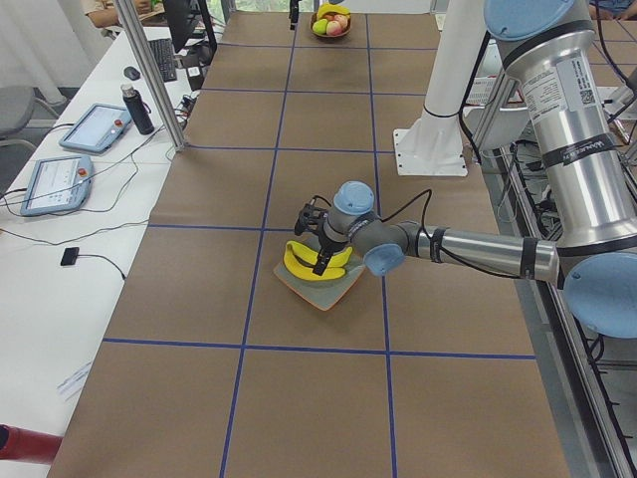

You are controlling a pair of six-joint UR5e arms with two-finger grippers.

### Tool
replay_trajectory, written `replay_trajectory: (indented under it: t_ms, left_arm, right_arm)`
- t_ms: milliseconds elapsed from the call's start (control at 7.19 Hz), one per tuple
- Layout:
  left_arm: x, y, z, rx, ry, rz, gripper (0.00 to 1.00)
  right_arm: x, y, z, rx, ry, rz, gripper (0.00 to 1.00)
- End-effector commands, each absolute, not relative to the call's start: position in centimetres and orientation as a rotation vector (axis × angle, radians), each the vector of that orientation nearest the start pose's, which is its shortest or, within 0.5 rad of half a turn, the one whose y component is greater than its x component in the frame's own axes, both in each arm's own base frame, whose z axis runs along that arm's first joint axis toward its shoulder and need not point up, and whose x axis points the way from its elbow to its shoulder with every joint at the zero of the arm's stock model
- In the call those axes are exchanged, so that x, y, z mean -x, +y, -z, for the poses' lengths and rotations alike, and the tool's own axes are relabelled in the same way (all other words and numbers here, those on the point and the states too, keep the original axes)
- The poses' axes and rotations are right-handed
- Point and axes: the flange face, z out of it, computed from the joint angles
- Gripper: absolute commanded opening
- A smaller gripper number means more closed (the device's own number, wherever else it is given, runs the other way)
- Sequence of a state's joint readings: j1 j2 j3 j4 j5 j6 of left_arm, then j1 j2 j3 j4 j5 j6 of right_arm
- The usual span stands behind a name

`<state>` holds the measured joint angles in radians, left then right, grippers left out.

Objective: Transfer all bananas from basket to plate

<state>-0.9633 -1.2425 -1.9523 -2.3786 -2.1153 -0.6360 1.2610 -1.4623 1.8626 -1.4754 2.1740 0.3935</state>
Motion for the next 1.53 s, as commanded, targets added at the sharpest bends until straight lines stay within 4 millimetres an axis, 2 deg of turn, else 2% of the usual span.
replay_trajectory:
  t_ms: [0,278,417,696,835,1113,1391]
  left_arm:
    - [-16.0,-36.8,-49.5,-0.394,0.982,-0.246,1.0]
    - [-16.3,-37.2,-48.9,-0.405,0.987,-0.247,1.0]
    - [-16.4,-37.3,-48.8,-0.409,0.989,-0.247,1.0]
    - [-16.5,-37.5,-48.5,-0.415,0.99,-0.248,1.0]
    - [-16.6,-37.6,-48.3,-0.419,0.992,-0.25,1.0]
    - [-16.8,-37.9,-48.0,-0.427,0.996,-0.253,1.0]
    - [-16.8,-37.9,-47.9,-0.43,0.997,-0.253,1.0]
  right_arm:
    - [1.7,-52.6,-54.1,-0.218,-0.705,0.171,1.0]
    - [-4.8,-51.7,-62.7,-0.192,-0.669,0.262,1.0]
    - [-7.3,-50.3,-66.7,-0.171,-0.678,0.286,1.0]
    - [-10.9,-45.0,-77.6,-0.195,-0.669,0.289,1.0]
    - [-11.3,-42.3,-80.6,-0.18,-0.671,0.272,1.0]
    - [-12.5,-38.7,-82.6,-0.144,-0.673,0.212,1.0]
    - [-12.9,-36.9,-83.5,-0.126,-0.658,0.194,0.99]
